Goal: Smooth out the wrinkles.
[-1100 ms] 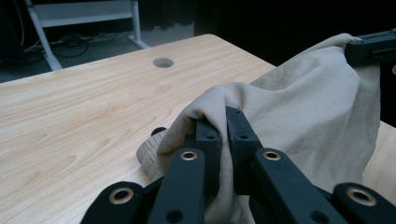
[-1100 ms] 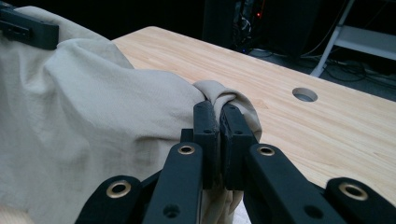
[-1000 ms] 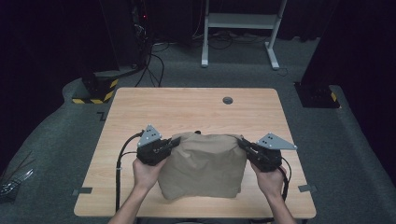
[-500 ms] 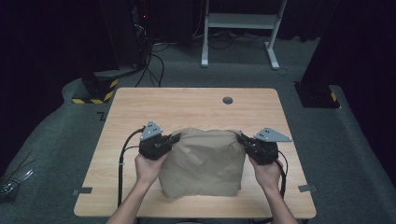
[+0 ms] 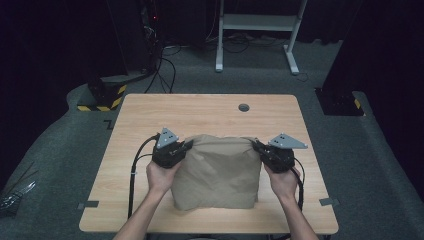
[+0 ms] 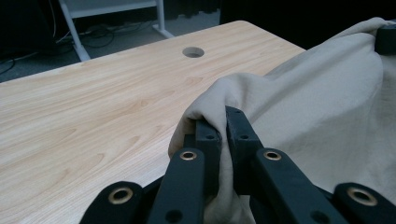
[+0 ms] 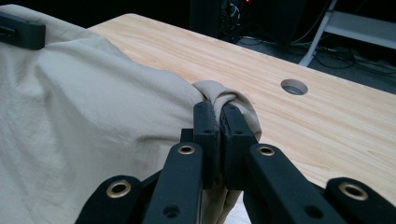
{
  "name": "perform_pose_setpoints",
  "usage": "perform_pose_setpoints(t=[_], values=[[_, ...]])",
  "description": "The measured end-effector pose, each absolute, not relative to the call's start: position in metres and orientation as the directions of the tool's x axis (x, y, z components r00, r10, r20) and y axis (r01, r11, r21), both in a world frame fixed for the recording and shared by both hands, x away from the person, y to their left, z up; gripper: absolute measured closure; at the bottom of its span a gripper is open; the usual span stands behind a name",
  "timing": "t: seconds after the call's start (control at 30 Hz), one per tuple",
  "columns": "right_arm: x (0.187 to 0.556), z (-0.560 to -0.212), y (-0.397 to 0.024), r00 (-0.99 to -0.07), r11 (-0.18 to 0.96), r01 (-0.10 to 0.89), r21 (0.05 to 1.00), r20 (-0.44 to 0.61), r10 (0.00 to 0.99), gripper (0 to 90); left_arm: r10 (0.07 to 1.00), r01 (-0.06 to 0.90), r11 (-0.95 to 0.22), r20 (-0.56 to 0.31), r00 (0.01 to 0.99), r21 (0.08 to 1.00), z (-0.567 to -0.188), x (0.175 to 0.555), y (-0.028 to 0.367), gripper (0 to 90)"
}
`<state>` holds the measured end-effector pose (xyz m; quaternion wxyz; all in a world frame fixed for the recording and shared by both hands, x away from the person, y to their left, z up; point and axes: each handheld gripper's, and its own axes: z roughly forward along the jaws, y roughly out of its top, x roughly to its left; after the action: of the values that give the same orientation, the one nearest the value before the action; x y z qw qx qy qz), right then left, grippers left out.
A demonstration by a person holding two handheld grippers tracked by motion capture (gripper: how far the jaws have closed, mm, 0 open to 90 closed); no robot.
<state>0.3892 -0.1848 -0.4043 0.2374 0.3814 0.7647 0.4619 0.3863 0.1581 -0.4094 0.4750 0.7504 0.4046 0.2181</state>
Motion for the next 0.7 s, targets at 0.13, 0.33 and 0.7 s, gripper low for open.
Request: perform_pose_setpoints(t=[0.13,0.33,0.7], values=[[0.392,-0.405,-0.185,-0.592,0.276,0.370,0.887,-0.004,0.806,86.7,0.816,0.404,-0.224,-0.055,0.575,0.887,-0.410,0.389,0.157,85.4],[0.397,-0.408,-0.184,-0.587,0.273,0.378,0.884,0.001,0.810,86.7,0.819,0.418,-0.212,-0.073,0.569,0.883,-0.412,0.394,0.158,85.4],[0.407,-0.410,-0.182,-0.577,0.272,0.393,0.878,0.006,0.816,86.7,0.824,0.436,-0.210,-0.082,0.561,0.875,-0.415,0.403,0.158,85.4]])
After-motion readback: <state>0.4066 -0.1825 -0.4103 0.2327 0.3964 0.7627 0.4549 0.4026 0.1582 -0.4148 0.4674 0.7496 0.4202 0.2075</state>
